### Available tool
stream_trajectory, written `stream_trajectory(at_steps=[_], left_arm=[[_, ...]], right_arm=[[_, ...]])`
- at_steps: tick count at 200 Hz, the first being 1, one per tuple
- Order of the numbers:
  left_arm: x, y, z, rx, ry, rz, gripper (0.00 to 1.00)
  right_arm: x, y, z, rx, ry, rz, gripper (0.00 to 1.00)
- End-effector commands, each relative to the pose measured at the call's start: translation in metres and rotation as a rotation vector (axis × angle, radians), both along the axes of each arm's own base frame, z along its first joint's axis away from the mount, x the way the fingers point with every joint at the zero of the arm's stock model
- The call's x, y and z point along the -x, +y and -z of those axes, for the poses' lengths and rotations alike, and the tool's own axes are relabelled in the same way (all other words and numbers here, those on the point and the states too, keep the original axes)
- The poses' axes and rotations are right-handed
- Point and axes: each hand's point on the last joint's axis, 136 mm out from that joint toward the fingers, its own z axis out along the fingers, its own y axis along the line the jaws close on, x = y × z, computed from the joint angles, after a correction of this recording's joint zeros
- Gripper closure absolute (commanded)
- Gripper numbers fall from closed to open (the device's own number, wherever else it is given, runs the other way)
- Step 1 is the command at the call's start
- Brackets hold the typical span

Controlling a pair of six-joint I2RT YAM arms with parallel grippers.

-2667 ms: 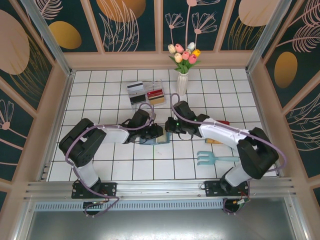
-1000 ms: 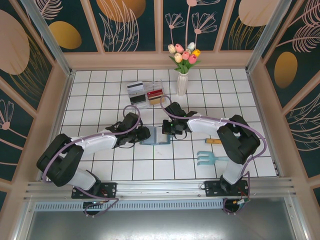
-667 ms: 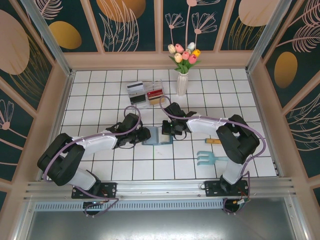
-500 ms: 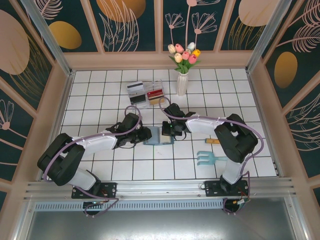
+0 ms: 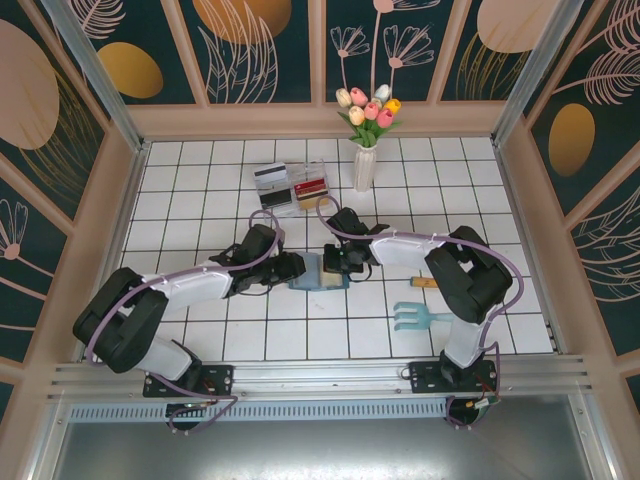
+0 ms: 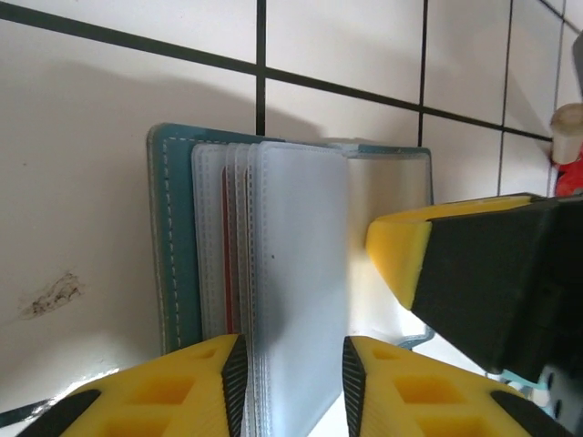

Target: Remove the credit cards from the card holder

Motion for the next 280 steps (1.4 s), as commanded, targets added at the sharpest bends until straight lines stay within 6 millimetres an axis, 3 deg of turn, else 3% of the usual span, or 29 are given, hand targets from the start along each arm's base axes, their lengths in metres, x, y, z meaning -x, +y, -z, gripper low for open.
stream_trajectory(at_steps=[1, 84, 120, 140, 173, 227, 280], left_arm=[[-0.008, 0.002, -0.021, 0.076, -0.039, -0.029, 0.62], [-0.001, -0.010, -0.007, 0.125, 0.031, 0.022, 0.58], [-0.003, 0.001, 0.007, 0.050, 0.047, -0.013, 0.56], [-0.001, -0.003, 0.010, 0.065, 0.060, 0.003, 0.55], [0.003, -0.012, 0.008, 0.109, 0.077, 0.046, 0.54], [0.003, -0.026, -0.011, 0.191, 0.040, 0.112, 0.63], [0.005, -0.030, -0.011, 0.219, 0.046, 0.121, 0.68]], right_arm=[[0.008, 0.005, 0.008, 0.009, 0.028, -0.040, 0.91], [0.009, 0.005, 0.010, 0.008, 0.033, -0.042, 0.91], [0.009, 0.001, 0.011, 0.025, 0.029, -0.038, 0.91], [0.010, 0.002, 0.012, 0.025, 0.031, -0.040, 0.91], [0.010, 0.002, 0.013, 0.027, 0.032, -0.043, 0.92], [0.012, 0.007, 0.015, 0.021, 0.040, -0.060, 0.92], [0.013, 0.007, 0.015, 0.017, 0.042, -0.060, 0.92]])
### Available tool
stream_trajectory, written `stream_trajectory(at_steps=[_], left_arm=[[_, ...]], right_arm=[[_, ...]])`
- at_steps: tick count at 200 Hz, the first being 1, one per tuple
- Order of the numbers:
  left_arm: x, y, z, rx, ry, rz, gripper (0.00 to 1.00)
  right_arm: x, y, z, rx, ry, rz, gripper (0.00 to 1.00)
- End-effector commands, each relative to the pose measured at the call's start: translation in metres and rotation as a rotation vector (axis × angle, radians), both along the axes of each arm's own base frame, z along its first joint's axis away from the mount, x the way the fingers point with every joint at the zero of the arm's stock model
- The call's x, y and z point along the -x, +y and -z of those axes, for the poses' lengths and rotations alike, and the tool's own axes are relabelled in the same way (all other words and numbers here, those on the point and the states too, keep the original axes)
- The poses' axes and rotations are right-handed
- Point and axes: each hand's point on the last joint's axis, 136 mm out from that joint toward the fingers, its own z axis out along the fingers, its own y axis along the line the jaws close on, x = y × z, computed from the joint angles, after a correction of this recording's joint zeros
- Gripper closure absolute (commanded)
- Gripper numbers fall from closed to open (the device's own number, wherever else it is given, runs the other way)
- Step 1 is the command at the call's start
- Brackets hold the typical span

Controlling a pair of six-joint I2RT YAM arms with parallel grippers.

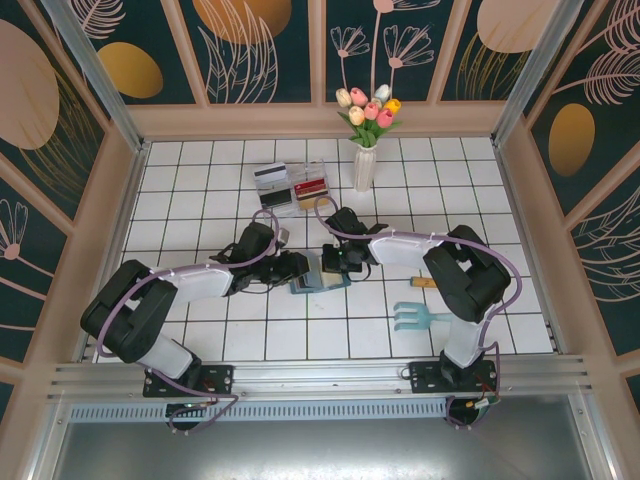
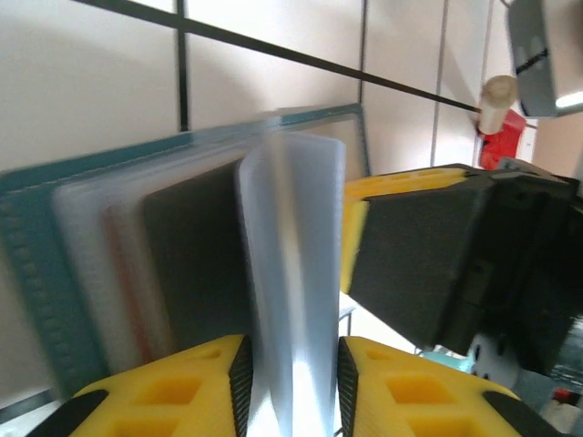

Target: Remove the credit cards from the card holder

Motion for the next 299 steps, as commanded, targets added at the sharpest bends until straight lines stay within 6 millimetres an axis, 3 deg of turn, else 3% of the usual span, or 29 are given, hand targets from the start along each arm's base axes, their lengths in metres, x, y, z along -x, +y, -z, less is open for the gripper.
stream_trajectory(at_steps=[1, 71, 112, 184, 213, 246, 299], left_arm=[[-0.002, -0.009, -0.009, 0.050, -0.023, 0.029, 0.68], [-0.002, -0.017, -0.014, 0.101, -0.030, 0.056, 0.67], [-0.001, -0.029, -0.023, 0.140, -0.053, 0.095, 0.66], [-0.003, -0.045, -0.025, 0.152, -0.064, 0.134, 0.62], [-0.015, -0.036, -0.025, 0.103, -0.106, 0.067, 0.62], [-0.015, -0.041, -0.026, 0.136, -0.106, 0.071, 0.61], [-0.018, -0.051, -0.030, 0.188, -0.114, 0.082, 0.60]], right_arm=[[0.012, 0.003, 0.014, 0.025, 0.043, -0.034, 0.92], [0.011, 0.005, 0.010, 0.011, 0.036, -0.030, 0.92], [0.005, 0.012, -0.019, -0.079, -0.014, 0.005, 0.90], [-0.012, -0.020, -0.064, -0.144, -0.109, 0.183, 0.77], [-0.014, -0.035, -0.080, -0.164, -0.155, 0.243, 0.74], [-0.011, -0.033, -0.100, -0.222, -0.203, 0.217, 0.70], [-0.008, -0.023, -0.104, -0.258, -0.196, 0.178, 0.70]])
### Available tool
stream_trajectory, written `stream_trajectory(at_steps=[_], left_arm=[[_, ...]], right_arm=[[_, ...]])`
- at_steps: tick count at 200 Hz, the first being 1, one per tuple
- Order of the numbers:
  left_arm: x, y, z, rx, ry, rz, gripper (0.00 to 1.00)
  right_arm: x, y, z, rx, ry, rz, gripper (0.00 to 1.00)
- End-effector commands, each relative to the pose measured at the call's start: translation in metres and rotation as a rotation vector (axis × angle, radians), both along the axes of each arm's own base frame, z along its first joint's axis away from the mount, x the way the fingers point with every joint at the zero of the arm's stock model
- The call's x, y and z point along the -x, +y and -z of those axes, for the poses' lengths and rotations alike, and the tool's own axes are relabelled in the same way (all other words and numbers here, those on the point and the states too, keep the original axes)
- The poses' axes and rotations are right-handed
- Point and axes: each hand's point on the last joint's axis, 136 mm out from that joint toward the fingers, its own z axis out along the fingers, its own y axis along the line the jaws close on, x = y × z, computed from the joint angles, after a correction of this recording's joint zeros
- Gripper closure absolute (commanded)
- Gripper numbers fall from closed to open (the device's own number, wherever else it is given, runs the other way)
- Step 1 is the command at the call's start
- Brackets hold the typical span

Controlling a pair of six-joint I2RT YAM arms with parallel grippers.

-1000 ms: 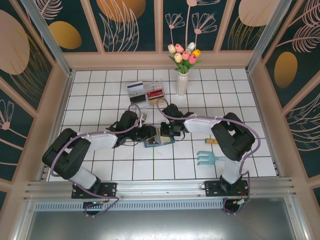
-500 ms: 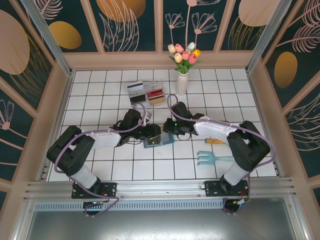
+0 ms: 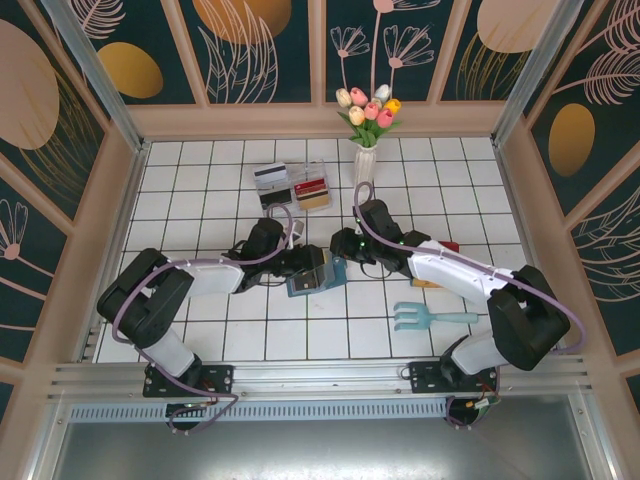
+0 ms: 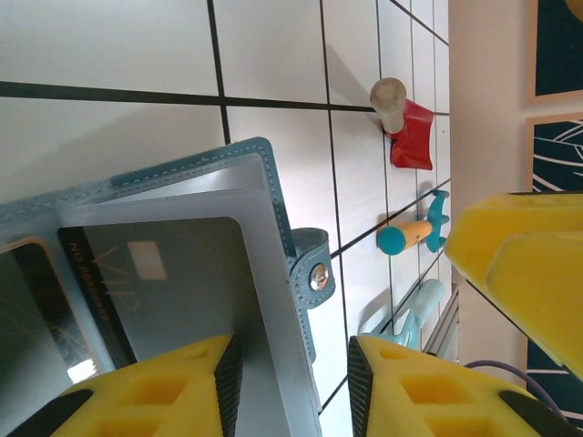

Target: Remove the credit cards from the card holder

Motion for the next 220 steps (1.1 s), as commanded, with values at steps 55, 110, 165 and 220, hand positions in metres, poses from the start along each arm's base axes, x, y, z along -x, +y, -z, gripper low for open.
stream_trajectory(at_steps=[55, 110, 165, 220], left_arm=[[-0.009, -0.017, 0.006, 0.018, -0.013, 0.023, 0.68], [-0.018, -0.010, 0.010, -0.060, -0.038, -0.014, 0.79], [-0.010, 0.017, 0.017, -0.153, -0.011, -0.101, 0.81], [0.001, 0.014, 0.041, -0.176, 0.064, -0.052, 0.75]], right_arm=[[0.012, 0.004, 0.014, -0.034, 0.039, -0.004, 0.85], [0.021, 0.010, 0.040, 0.019, 0.111, -0.050, 0.89], [0.023, 0.017, 0.065, 0.074, 0.177, -0.090, 0.91], [0.023, 0.009, 0.079, 0.144, 0.198, -0.070, 0.90]])
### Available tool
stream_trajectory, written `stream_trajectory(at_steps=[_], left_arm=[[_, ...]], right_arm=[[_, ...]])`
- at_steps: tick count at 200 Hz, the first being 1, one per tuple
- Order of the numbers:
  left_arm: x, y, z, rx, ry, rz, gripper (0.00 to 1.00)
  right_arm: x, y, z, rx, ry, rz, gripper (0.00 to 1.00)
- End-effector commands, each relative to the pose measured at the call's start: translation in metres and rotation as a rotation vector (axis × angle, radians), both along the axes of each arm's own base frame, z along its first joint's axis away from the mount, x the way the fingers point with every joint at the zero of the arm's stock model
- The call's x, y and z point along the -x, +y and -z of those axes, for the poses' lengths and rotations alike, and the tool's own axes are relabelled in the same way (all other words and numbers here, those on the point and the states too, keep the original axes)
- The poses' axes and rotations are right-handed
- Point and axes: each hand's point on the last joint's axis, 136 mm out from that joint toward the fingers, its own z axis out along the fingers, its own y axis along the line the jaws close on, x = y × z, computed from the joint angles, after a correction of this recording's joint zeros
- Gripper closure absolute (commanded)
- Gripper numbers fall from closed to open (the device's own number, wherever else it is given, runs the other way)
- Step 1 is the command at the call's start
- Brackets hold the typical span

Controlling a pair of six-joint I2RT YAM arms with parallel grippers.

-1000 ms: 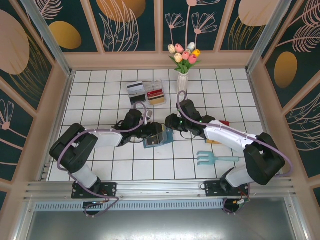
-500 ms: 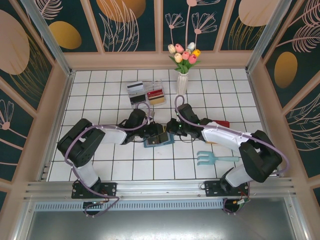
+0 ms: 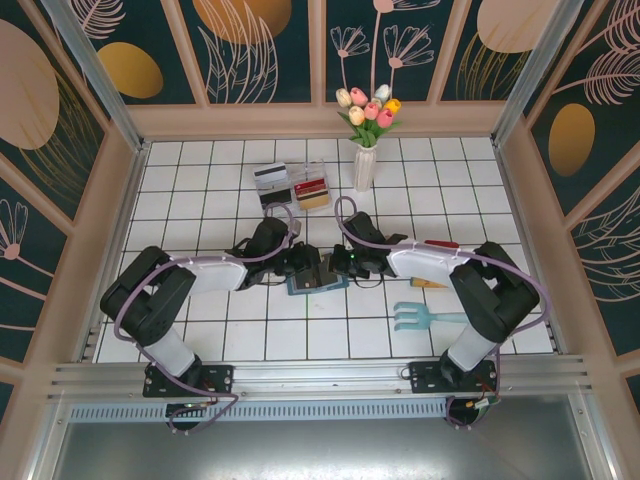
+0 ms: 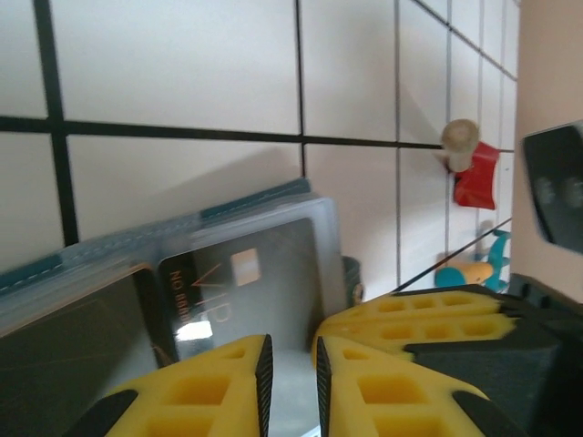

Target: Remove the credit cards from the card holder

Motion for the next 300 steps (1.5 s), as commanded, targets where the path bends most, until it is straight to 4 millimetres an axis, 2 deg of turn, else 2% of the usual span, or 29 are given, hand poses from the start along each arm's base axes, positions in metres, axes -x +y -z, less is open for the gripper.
stream_trajectory(at_steps=[1, 44, 50, 77, 138, 165, 197, 201, 216, 251, 300], left_arm=[[0.013, 0.002, 0.019, -0.041, 0.053, 0.035, 0.75], [0.016, 0.008, 0.028, -0.072, 0.071, 0.026, 0.71], [0.018, 0.009, 0.040, -0.090, 0.098, 0.026, 0.71], [0.022, 0.009, 0.050, -0.098, 0.122, 0.034, 0.71], [0.022, 0.013, 0.055, -0.124, 0.133, 0.027, 0.71], [0.020, 0.022, 0.055, -0.183, 0.123, 0.008, 0.71], [0.020, 0.036, 0.055, -0.271, 0.107, 0.000, 0.70], [0.018, 0.035, 0.046, -0.262, 0.084, -0.001, 0.70], [0.016, 0.036, 0.041, -0.263, 0.071, -0.004, 0.70], [0.016, 0.025, 0.038, -0.212, 0.077, 0.017, 0.70], [0.017, 0.025, 0.041, -0.213, 0.087, 0.016, 0.70]], right_arm=[[0.001, -0.004, 0.005, 0.051, 0.004, -0.009, 0.90], [0.003, -0.010, 0.017, 0.082, 0.025, 0.000, 0.90], [0.004, -0.009, 0.018, 0.084, 0.028, 0.000, 0.90], [0.006, -0.007, 0.020, 0.064, 0.046, 0.001, 0.88], [0.009, -0.009, 0.030, 0.067, 0.085, 0.001, 0.86], [0.006, -0.011, 0.024, 0.059, 0.068, 0.016, 0.85], [0.001, -0.013, 0.007, 0.032, 0.025, 0.032, 0.85], [0.001, -0.013, 0.005, 0.031, 0.022, 0.033, 0.85], [-0.001, -0.013, 0.001, 0.028, 0.013, 0.035, 0.85], [-0.001, -0.014, 0.005, 0.038, 0.022, 0.036, 0.85], [0.004, -0.014, 0.020, 0.051, 0.057, 0.016, 0.85]])
